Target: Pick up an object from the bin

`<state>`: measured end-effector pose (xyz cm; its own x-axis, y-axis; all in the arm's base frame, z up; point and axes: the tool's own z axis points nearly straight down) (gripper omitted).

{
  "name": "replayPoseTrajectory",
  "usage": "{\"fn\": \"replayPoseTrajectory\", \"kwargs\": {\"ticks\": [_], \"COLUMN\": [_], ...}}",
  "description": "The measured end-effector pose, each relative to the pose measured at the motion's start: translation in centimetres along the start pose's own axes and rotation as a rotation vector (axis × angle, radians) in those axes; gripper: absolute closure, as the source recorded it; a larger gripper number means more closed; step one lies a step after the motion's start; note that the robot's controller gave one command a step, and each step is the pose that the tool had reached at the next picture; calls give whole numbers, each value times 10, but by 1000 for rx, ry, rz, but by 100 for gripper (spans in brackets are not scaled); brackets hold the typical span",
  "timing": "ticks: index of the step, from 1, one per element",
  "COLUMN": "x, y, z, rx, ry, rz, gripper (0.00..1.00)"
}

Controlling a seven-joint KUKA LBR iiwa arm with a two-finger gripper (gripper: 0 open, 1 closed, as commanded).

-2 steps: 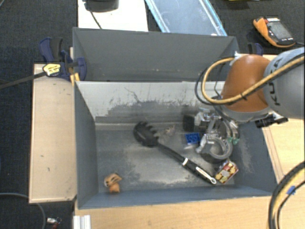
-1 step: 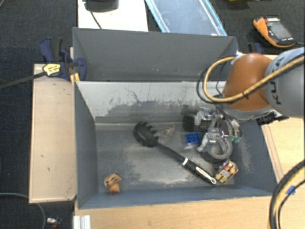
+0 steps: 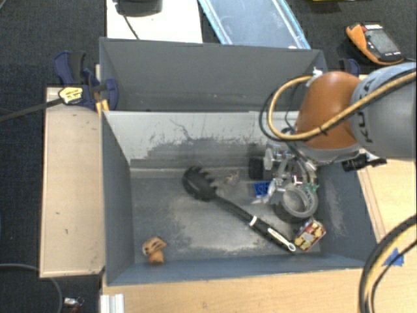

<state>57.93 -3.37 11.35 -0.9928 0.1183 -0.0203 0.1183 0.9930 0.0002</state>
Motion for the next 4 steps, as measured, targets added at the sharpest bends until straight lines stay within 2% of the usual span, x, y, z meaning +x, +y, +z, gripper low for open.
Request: {"fn": "replayPoseTrajectory", "kwargs": {"ticks": [1,2,3,4], "x": [5,-16,-16,-22], "y": [2,-54,-53,-48], "z": [-22,-13,-13,13], "rx": [0,-2,-2,2], "ry": [15,10,10,-4], "rz": [-5,-215,-216,-140], "gripper": [0,100,100,100]}}
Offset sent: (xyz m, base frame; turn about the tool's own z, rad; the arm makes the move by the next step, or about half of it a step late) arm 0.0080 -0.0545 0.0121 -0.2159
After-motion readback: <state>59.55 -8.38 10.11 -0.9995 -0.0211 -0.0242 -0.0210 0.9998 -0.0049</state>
